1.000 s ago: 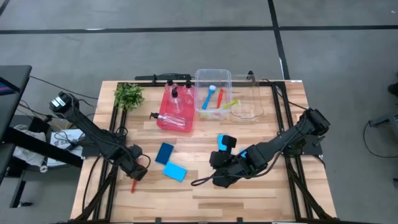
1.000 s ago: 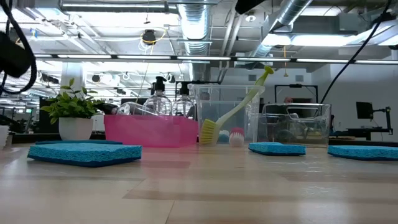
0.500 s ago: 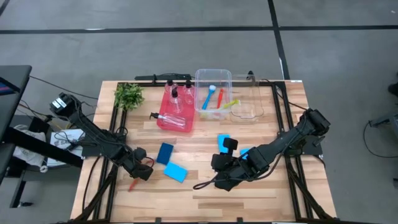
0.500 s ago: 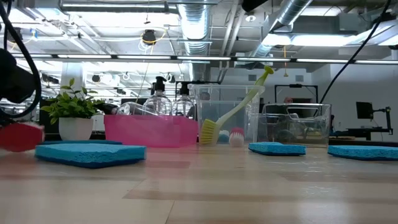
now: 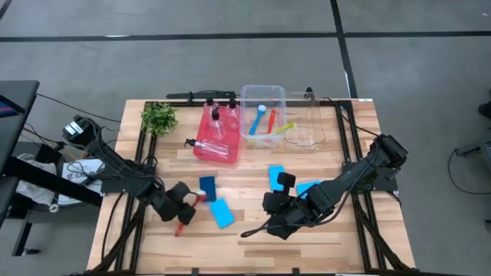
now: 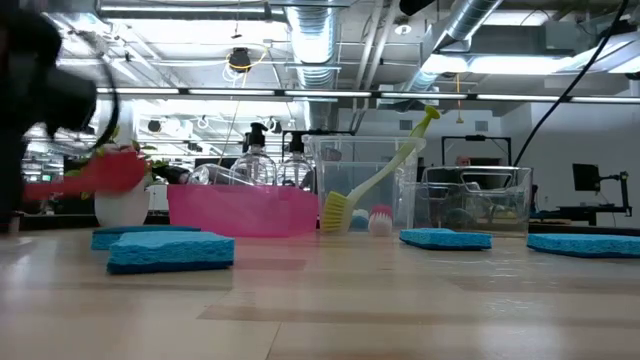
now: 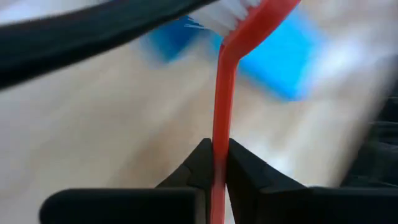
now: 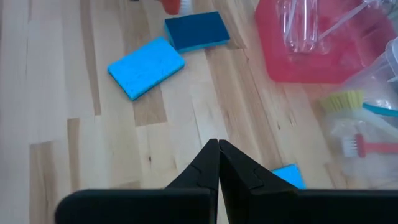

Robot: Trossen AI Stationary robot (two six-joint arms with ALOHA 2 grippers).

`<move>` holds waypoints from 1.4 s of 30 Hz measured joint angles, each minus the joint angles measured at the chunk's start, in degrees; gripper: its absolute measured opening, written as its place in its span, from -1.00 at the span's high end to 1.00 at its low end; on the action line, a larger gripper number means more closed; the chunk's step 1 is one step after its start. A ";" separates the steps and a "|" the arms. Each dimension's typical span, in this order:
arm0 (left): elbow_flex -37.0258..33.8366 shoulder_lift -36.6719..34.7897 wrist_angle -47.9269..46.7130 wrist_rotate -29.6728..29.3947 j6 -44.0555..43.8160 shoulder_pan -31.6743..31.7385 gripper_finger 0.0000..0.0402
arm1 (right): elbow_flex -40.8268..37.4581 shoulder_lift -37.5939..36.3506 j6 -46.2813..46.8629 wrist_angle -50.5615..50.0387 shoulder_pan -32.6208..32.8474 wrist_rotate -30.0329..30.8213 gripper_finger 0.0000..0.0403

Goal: Pick & Place Kitchen Sink Supplies
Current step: Put the red dishwashing brush into the transparent white bin

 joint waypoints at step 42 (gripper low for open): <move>2.03 -0.13 56.58 -5.19 57.63 16.87 0.88 | 1.57 4.84 -10.10 46.75 -19.47 -15.37 -0.09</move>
